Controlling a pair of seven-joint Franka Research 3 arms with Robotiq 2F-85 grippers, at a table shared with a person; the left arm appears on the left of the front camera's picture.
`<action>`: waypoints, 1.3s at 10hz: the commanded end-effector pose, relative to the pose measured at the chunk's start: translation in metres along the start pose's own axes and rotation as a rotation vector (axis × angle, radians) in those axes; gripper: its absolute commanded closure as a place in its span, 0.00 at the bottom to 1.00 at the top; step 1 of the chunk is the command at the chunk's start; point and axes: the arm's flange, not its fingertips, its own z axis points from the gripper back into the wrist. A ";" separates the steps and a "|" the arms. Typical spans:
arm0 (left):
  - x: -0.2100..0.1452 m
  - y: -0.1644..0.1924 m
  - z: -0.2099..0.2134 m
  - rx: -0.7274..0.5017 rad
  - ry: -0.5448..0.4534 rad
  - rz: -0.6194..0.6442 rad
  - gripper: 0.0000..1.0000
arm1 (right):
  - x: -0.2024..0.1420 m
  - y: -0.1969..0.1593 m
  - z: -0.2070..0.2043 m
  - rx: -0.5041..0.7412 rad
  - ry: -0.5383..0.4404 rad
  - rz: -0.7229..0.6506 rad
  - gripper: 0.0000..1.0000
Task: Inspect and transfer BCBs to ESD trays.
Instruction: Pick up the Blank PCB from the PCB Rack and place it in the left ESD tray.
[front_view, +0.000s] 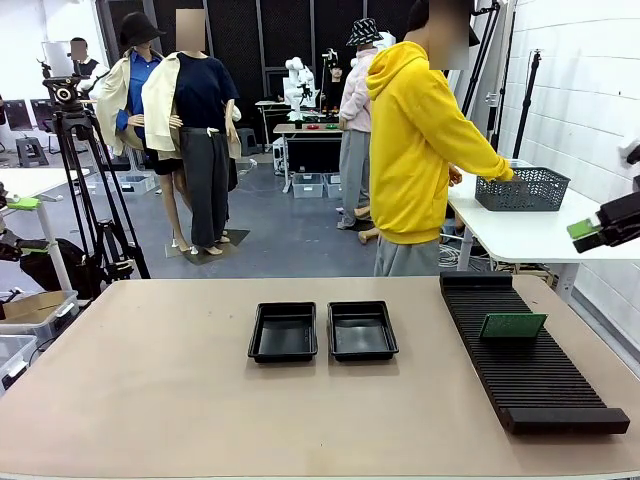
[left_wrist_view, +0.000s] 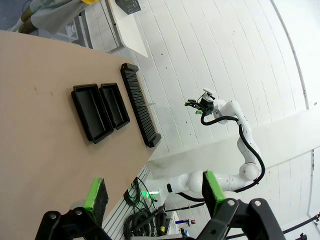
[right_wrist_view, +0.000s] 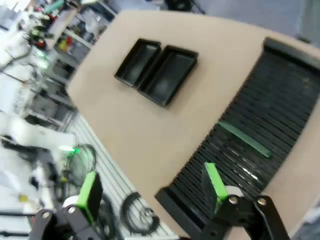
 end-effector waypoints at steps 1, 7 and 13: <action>0.001 -0.002 0.001 0.003 -0.010 0.013 0.00 | 0.005 0.011 -0.012 -0.051 0.124 0.131 0.00; 0.001 -0.002 0.001 0.003 -0.010 0.013 0.00 | 0.035 0.016 -0.062 -0.214 0.508 0.539 0.00; 0.001 -0.002 0.001 0.003 -0.010 0.013 0.00 | 0.076 0.011 -0.100 -0.275 0.792 0.766 0.00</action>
